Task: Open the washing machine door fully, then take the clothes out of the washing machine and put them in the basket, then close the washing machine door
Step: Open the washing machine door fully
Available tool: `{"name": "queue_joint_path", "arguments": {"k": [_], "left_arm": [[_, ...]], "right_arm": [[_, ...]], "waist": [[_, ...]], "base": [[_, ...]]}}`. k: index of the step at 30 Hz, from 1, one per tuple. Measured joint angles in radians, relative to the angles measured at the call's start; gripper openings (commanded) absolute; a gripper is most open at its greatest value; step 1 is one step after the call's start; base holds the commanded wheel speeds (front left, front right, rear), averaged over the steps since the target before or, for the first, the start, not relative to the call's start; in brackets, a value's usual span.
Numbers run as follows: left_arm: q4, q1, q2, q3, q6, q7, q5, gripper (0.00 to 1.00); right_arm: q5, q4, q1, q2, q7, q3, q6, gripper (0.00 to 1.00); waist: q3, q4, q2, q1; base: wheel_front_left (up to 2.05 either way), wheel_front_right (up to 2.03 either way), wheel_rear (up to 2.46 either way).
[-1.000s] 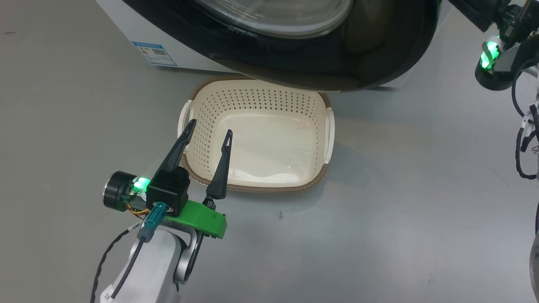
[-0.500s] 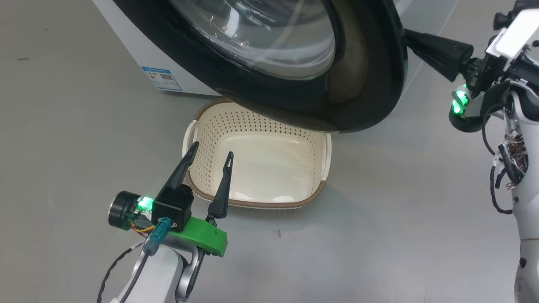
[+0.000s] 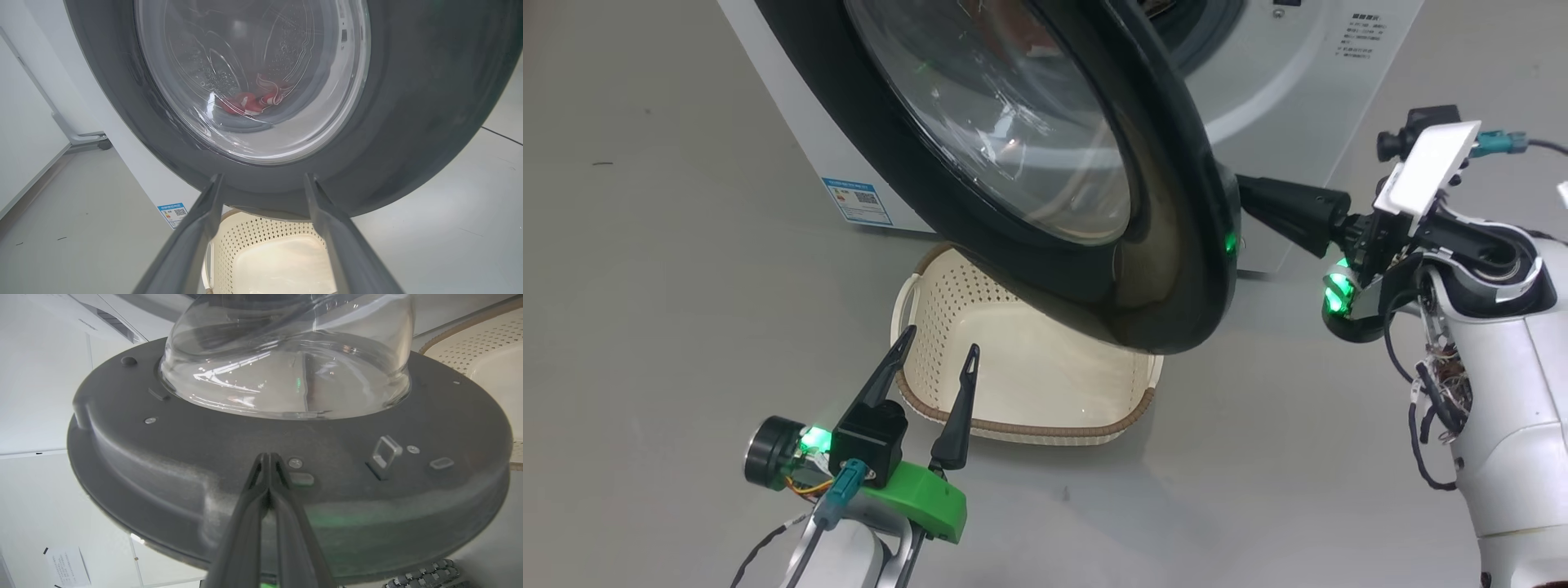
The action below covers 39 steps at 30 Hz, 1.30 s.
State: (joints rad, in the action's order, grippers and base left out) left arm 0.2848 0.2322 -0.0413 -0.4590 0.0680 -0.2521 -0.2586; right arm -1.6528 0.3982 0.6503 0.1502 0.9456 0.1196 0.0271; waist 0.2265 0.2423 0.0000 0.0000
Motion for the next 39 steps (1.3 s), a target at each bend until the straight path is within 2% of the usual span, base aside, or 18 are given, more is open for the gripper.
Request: {"name": "queue_joint_path", "arguments": {"k": [12, 39], "left_arm": [[0.015, -0.045, -0.001, -0.008, 0.000, 0.000, 0.004, 1.00], [0.010, -0.100, -0.009, 0.010, 0.015, 0.000, 0.005, 1.00]], "right_arm": [[-0.027, -0.036, -0.109, -0.050, 0.012, 0.031, -0.020, 0.00], [-0.028, -0.122, -0.272, -0.083, -0.029, 0.136, -0.036, 0.00]], "waist": [[-0.074, 0.019, 0.0000, 0.0000], [-0.154, 0.139, 0.0000, 0.0000]], "base": [[0.00, 0.00, 0.00], [0.00, 0.00, 0.00]]}}
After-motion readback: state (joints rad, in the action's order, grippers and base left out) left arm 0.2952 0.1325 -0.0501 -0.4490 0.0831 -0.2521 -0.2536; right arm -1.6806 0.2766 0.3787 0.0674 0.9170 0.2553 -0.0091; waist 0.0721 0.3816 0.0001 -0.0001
